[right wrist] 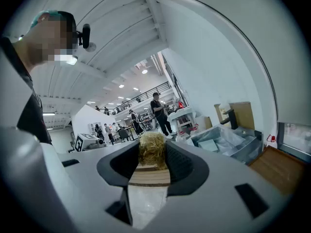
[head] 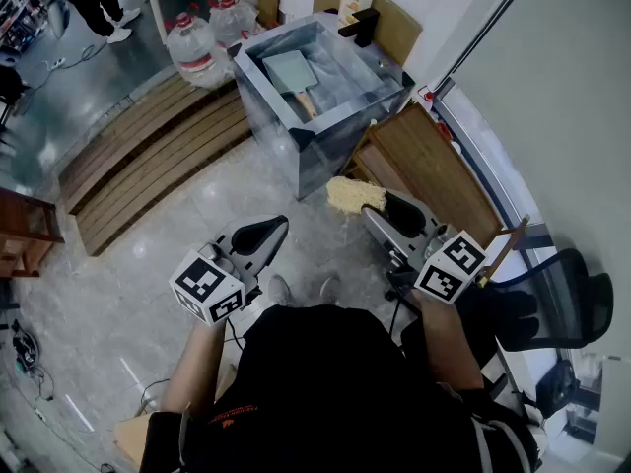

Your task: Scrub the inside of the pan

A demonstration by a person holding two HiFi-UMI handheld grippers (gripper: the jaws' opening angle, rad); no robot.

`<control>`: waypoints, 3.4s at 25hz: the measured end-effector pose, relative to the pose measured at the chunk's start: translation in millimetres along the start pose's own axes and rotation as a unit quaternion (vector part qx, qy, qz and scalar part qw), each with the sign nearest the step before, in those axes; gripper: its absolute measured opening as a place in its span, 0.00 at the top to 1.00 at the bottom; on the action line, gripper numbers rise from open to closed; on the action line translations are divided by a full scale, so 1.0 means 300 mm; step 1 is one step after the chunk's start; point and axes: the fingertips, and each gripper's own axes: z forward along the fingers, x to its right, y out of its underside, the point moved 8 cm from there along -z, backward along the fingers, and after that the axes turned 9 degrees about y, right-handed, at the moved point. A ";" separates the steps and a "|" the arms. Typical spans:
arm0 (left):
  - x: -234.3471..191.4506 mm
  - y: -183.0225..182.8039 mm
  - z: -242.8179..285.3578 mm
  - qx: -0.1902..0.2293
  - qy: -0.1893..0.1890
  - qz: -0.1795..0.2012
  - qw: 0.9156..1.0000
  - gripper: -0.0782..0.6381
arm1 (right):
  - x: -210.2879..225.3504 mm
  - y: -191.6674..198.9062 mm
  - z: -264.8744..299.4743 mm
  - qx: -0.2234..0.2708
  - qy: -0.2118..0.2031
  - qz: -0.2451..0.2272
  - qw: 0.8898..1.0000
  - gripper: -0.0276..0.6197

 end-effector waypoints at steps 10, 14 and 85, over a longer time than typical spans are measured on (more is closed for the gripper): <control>0.012 -0.015 0.035 0.011 -0.013 0.004 1.000 0.87 | 0.038 -0.027 -0.002 0.009 -0.016 0.003 1.000 0.69; 0.044 -0.018 0.066 0.016 -0.026 0.007 1.000 0.87 | 0.073 -0.037 -0.029 0.010 -0.025 -0.006 1.000 0.69; -1.568 -0.153 0.331 -0.025 -0.008 -0.084 0.996 0.87 | 0.830 -0.184 1.399 -0.119 0.040 0.050 0.991 0.69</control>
